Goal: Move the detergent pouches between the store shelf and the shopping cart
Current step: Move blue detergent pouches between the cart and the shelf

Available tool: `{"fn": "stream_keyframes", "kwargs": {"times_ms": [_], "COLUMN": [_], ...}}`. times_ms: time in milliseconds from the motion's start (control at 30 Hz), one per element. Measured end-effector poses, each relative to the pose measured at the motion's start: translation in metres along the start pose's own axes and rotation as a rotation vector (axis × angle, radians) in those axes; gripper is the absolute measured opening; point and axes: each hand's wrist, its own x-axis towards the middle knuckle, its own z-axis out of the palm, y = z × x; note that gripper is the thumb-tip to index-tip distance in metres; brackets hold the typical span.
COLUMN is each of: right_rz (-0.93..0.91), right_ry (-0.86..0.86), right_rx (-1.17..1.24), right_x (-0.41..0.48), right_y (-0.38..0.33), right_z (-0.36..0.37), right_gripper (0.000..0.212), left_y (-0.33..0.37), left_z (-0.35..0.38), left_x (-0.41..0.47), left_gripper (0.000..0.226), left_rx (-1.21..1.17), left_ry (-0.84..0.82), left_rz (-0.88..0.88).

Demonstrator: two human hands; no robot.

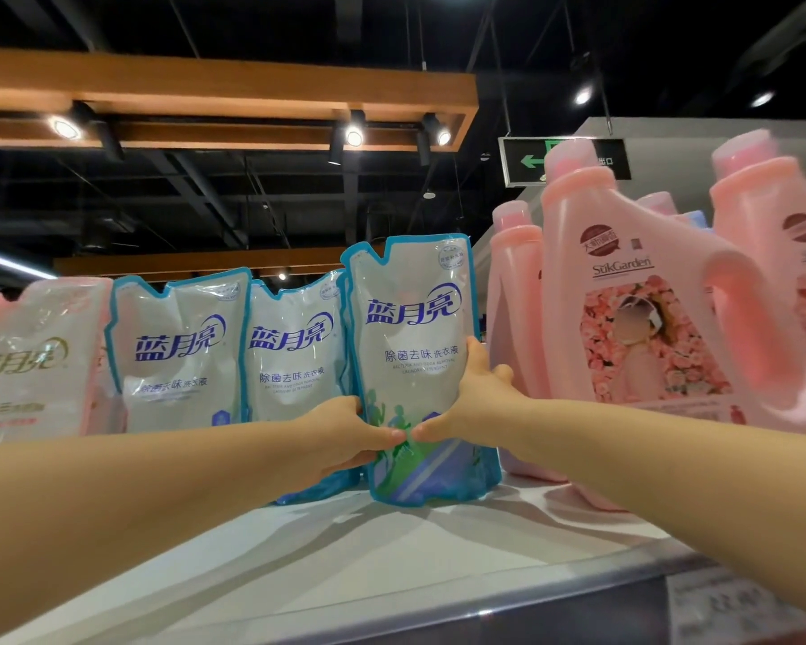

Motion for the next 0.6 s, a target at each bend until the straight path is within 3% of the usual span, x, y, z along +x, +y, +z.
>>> {"fn": "stream_keyframes", "kwargs": {"times_ms": [200,400,600], "right_rz": [-0.001,0.007,-0.062], "right_ry": [-0.011,-0.026,-0.017], "right_rx": [0.015,0.024,0.017], "right_x": [-0.006,-0.012,-0.028], "right_y": [0.000,-0.007,-0.009], "right_z": [-0.002,-0.009,-0.022], "right_gripper": [0.128,0.125,0.104], "left_y": [0.002,0.013,0.038], "left_z": [0.000,0.003,0.013], "left_x": [-0.003,-0.023,-0.061], "left_gripper": [0.031,0.043,0.069], "left_rx": [0.056,0.260,0.482], "left_ry": [0.033,0.079,0.224], "left_rz": [-0.030,-0.085,0.047]}}
